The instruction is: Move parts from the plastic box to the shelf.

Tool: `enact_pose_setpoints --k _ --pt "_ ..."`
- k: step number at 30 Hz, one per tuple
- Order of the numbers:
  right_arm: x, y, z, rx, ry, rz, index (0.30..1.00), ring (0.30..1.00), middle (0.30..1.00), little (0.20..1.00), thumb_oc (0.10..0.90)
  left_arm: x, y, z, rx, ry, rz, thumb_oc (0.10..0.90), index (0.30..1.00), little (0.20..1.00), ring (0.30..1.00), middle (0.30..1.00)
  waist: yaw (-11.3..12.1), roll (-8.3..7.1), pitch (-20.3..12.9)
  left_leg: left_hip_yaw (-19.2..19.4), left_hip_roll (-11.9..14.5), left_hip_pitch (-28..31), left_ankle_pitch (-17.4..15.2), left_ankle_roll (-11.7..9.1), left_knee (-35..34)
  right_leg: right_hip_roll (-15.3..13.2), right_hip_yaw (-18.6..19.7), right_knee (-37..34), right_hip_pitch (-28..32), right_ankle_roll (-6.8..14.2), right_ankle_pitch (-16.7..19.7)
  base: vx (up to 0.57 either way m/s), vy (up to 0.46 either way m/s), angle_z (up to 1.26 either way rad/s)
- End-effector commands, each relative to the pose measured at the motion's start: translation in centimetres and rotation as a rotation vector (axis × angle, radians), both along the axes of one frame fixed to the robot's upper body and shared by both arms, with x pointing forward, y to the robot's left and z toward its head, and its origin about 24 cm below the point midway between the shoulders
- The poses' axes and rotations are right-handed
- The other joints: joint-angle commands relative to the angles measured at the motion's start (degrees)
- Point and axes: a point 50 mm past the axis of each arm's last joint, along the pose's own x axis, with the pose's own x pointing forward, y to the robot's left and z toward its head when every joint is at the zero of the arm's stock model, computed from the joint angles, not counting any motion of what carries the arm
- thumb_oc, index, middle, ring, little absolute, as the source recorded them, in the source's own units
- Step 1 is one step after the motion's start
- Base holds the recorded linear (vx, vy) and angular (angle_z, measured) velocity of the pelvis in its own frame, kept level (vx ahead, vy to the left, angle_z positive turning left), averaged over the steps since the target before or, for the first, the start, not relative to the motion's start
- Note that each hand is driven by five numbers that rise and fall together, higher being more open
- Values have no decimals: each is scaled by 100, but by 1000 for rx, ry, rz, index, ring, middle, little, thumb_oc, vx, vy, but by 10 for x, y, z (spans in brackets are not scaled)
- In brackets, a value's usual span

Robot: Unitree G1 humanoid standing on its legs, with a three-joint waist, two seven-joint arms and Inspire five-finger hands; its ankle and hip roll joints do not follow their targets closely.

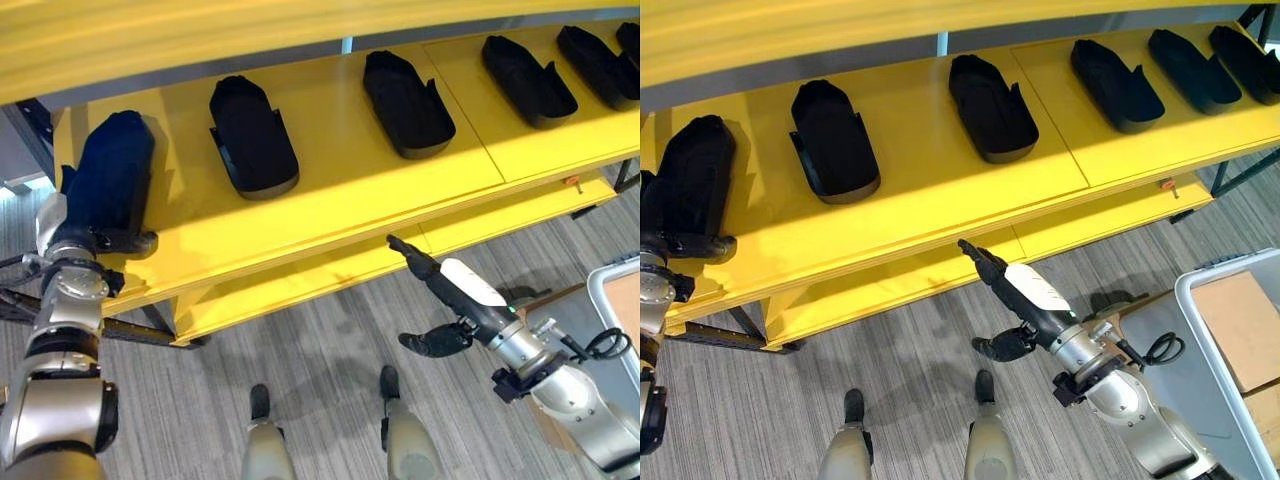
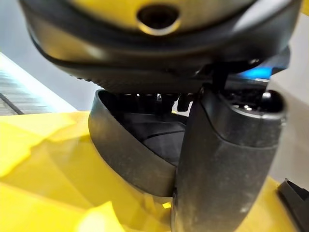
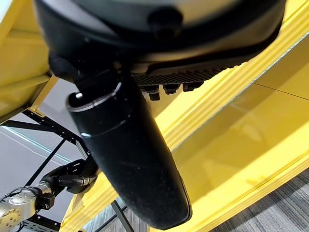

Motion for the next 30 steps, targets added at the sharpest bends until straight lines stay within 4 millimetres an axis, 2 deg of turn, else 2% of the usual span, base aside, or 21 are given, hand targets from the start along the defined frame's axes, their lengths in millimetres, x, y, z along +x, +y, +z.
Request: enact_pose_setpoints --k 1,13,19,21,22,23,24,25,26,28,30 --pt "-2 4 44 118 -221 41 1000 1000 1000 1000 900 -115 90 -26 103 329 487 900 1000 1000 1000 1000 378 -393 -355 -92 -45 -233 100 256 94 -220 5 616 3 23 -520 0 0 0" --pt "-2 4 43 120 -215 43 1000 1000 1000 1000 900 -136 92 -50 12 361 540 900 1000 1000 1000 1000 379 -323 -422 -70 -48 -128 115 240 53 -229 4 641 65 16 -544 0 0 0" --pt "-2 4 42 124 -207 41 1000 1000 1000 1000 900 -137 87 -62 -83 313 547 900 1000 1000 1000 1000 371 -299 -478 -70 -44 -96 123 234 20 -229 -10 632 94 13 -564 0 0 0" --pt "-2 4 41 126 -204 37 1000 1000 1000 1000 900 -125 79 -66 -125 245 517 900 1000 1000 1000 1000 367 -289 -495 -76 -44 -95 124 237 16 -229 -25 632 106 6 -570 0 0 0" --pt "-3 4 41 129 -203 34 1000 1000 1000 1000 900 -108 67 -68 -153 176 464 900 1000 1000 1000 1000 369 -290 -496 -77 -44 -104 124 238 22 -233 -34 631 114 0 -572 0 0 0" --pt "-3 4 40 128 -203 34 1000 1000 1000 1000 900 -108 66 -69 -153 177 464 900 1000 1000 1000 1000 371 -285 -497 -77 -44 -103 123 238 23 -232 -35 631 115 0 -572 -10 -13 6" --pt "-3 4 40 131 -203 28 1000 1000 1000 1000 900 -91 53 -71 -183 107 408 900 1000 1000 1000 1000 373 -286 -490 -94 -52 -113 124 242 28 -229 -47 634 113 -8 -571 -7 -7 7" --pt "-3 4 40 130 -203 27 1000 1000 1000 1000 900 -91 52 -71 -183 108 408 900 1000 1000 1000 1000 374 -280 -491 -96 -52 -113 123 242 30 -229 -49 634 115 -8 -572 -15 -10 7" --pt "-3 3 39 131 -205 16 1000 1000 1000 1000 900 -76 37 -73 -211 45 336 900 1000 1000 1000 1000 380 -279 -474 -105 -60 -114 126 251 26 -225 -48 624 130 -17 -569 -10 -6 4" --pt "-3 2 39 128 -207 11 1000 1000 1000 1000 900 -72 31 -73 -217 16 310 900 1000 1000 1000 1000 382 -271 -468 -109 -58 -111 129 254 27 -222 -50 621 138 -20 -566 -5 -3 2" --pt "-3 1 39 126 -213 -6 1000 1000 1000 1000 900 -60 11 -76 -274 -75 239 900 1000 1000 1000 1000 399 -271 -448 -132 -62 -118 134 264 25 -215 -63 615 148 -33 -565 -3 -5 2"
